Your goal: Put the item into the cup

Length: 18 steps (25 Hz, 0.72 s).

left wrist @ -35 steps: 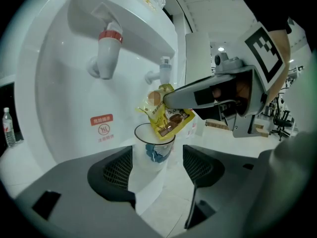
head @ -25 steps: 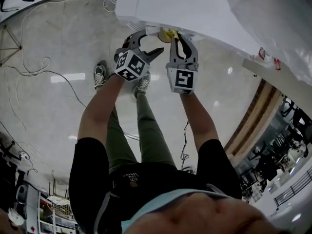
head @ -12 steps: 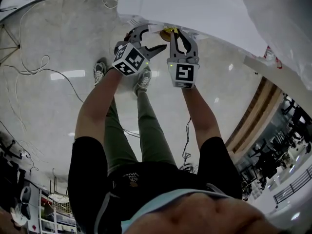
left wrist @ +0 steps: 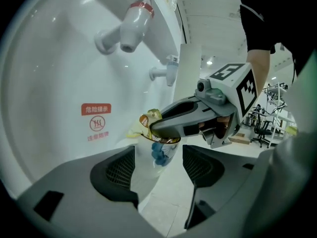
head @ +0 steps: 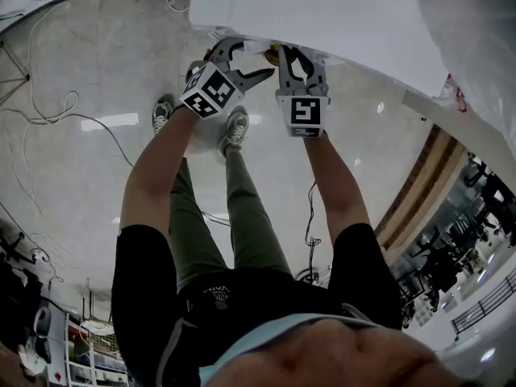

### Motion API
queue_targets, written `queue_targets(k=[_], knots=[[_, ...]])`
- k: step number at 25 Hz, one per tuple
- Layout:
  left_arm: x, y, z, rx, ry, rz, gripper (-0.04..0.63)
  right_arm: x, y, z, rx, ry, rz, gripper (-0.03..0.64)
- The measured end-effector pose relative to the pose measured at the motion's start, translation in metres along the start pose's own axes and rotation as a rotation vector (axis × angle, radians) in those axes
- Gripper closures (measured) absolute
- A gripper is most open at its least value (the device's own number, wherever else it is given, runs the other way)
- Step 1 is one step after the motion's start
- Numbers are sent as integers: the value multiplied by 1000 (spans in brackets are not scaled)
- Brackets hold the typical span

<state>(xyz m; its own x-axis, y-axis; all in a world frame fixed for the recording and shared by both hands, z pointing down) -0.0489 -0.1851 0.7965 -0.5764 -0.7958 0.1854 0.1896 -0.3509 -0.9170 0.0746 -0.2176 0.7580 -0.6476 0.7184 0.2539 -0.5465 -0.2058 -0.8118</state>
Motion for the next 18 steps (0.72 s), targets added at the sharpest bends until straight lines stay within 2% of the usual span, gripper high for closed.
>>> queue_targets(k=[6,10,15,18], knots=[[1,1,0,1,-29,-9,275,-1,0,1,1,18,-8,553],[2,1,-3,2,-33,-8,275,1,2,0,-4,18,29,552],[0,4,-8,15,-33,-6,275,-1,4,-12,-29,-4,101,457],[1,6,-12,16,-27,-2,275,-4,6,-20,-53,-33,125,453]])
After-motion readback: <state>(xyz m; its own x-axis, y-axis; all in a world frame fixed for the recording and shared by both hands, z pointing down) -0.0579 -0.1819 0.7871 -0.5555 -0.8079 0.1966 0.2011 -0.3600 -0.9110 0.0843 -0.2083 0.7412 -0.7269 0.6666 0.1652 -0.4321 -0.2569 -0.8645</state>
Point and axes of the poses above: the fingertips, and each gripper's own axes: z forward along the fingers, x to its left, y out of its top, the point moved 9 cm from there along -z, backward along the fingers, and after that the axes turned 4 degrees about -y, right-handed, at the moved point
